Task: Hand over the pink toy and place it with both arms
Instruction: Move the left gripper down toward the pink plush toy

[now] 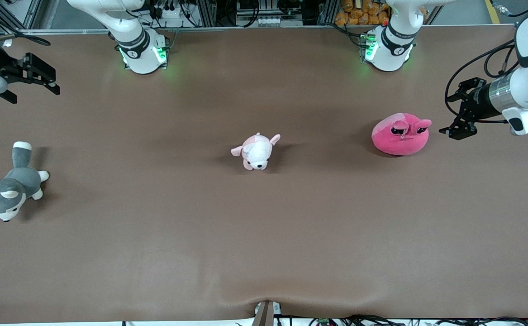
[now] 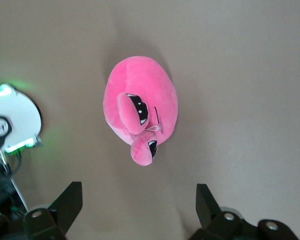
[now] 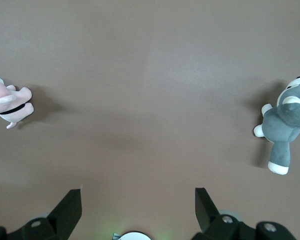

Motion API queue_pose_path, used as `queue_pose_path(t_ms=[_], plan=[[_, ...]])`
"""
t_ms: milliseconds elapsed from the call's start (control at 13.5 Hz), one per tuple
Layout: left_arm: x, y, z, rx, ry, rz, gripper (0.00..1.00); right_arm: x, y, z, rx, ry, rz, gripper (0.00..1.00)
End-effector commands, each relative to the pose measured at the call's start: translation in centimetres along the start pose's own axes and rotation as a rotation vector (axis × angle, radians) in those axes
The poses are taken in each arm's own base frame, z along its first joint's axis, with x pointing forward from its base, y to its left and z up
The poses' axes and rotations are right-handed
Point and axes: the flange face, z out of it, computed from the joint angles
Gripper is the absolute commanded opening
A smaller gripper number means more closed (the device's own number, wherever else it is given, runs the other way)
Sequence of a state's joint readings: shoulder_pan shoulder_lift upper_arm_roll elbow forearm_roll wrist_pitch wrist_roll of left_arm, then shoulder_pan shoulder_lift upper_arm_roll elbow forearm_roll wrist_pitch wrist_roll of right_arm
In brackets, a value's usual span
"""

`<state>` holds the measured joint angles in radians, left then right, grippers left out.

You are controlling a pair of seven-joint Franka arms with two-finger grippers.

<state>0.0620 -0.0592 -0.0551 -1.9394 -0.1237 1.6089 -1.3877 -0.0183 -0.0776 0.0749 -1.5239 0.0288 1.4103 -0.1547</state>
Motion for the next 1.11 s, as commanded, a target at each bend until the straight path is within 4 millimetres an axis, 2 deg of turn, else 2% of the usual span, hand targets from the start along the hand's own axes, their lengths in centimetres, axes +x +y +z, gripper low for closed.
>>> queue_pose_path(t_ms=[0, 148, 296, 444, 667, 889, 1037], plan=[[0.4, 0.0, 0.7, 0.019, 0.005, -0.085, 1.0, 0.1, 0.4, -0.5, 0.021, 0.003, 0.002, 1.0], [2.7, -0.4, 3.0, 0.049, 0.005, -0.122, 1.0, 0.0, 0.5, -0.5, 0.021, 0.003, 0.002, 1.0], [4.0, -0.5, 5.6, 0.093, -0.005, -0.146, 1.0, 0.1, 0.4, -0.4, 0.022, 0.002, 0.0, 1.0], [5.8, -0.2, 6.7, 0.114, -0.02, -0.179, 1.0, 0.1, 0.4, -0.4, 0.022, 0.001, 0.0, 1.0], [6.0, -0.1, 9.1, 0.14, -0.023, -0.192, 1.0, 0.1, 0.5, -0.4, 0.021, 0.0, 0.0, 1.0], [5.6, -0.4, 12.6, 0.106, -0.012, -0.194, 1.0, 0.1, 0.5, -0.4, 0.022, 0.0, 0.0, 1.0], [5.7, -0.5, 13.7, 0.095, -0.011, -0.198, 1.0, 0.1, 0.5, -0.4, 0.022, 0.002, 0.0, 1.0]])
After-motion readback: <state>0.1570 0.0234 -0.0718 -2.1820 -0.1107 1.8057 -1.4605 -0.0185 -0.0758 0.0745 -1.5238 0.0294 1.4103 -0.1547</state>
